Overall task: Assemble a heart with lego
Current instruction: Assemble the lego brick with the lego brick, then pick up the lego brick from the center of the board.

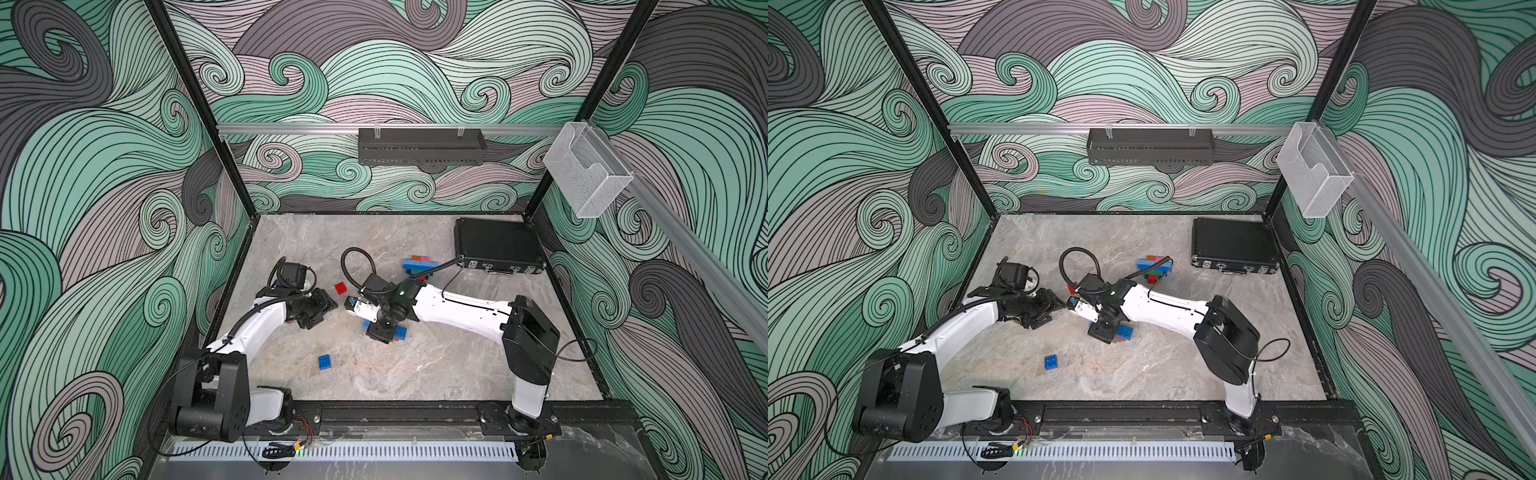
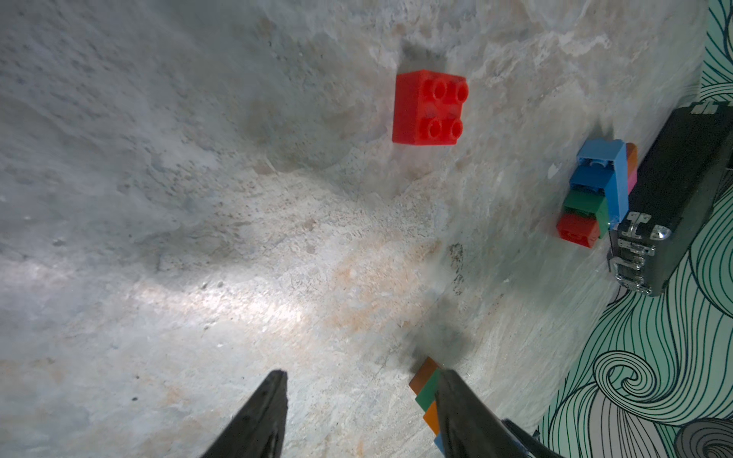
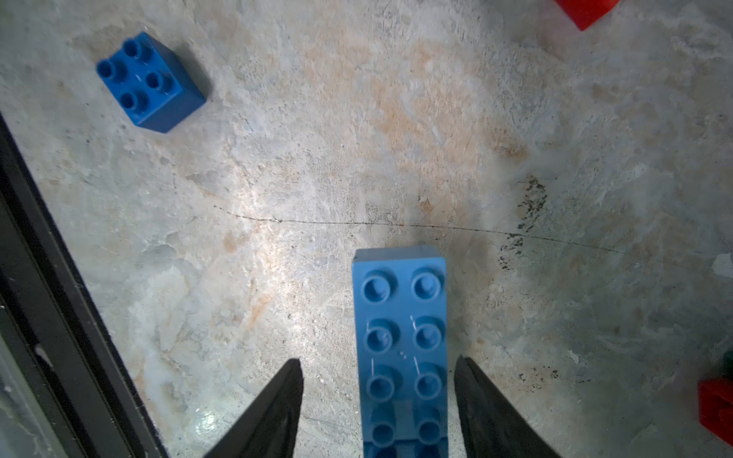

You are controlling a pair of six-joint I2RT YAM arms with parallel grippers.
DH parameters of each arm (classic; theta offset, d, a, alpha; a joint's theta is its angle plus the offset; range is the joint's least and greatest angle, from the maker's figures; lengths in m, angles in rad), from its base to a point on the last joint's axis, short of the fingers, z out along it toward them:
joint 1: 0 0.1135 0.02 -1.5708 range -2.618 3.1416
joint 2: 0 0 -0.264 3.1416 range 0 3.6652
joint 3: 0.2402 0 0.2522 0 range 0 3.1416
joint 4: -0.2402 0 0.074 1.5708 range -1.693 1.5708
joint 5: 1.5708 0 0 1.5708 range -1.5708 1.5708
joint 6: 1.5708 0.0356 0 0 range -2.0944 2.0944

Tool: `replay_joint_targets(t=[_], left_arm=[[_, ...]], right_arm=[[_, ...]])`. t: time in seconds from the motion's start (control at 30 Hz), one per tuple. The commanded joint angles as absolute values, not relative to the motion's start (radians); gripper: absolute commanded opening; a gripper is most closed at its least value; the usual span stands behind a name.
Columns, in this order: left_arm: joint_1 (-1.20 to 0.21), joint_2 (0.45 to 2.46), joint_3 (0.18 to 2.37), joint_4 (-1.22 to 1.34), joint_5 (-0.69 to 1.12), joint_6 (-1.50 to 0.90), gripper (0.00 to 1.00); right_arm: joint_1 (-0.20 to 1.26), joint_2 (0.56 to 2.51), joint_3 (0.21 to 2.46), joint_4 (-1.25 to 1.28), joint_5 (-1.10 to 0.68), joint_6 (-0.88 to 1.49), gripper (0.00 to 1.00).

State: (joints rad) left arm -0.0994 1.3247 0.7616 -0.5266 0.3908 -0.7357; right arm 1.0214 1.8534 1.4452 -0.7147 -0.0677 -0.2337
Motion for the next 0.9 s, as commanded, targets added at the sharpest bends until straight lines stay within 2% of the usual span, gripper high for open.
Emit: replay_joint_targets(t=[0.0, 0.5, 0.87], left_arm=[[-0.095, 1.379, 0.829, -0.517, 0.362, -0.721, 0.62], [-0.249, 1.765, 1.199, -0.687, 0.029, -0.524, 0.59], [-0.285, 1.963, 1.353, -0.770, -0.051, -0.507, 0.57]], right_arm=[[0.998, 1.767, 1.460, -0.719, -0.102, -0.173, 0.64], [0.962, 1.550, 1.249, -0.639, -0.121, -0.025, 0.65], [0.939, 1.470, 1.154, -0.610, -0.134, -0.033, 0.65]])
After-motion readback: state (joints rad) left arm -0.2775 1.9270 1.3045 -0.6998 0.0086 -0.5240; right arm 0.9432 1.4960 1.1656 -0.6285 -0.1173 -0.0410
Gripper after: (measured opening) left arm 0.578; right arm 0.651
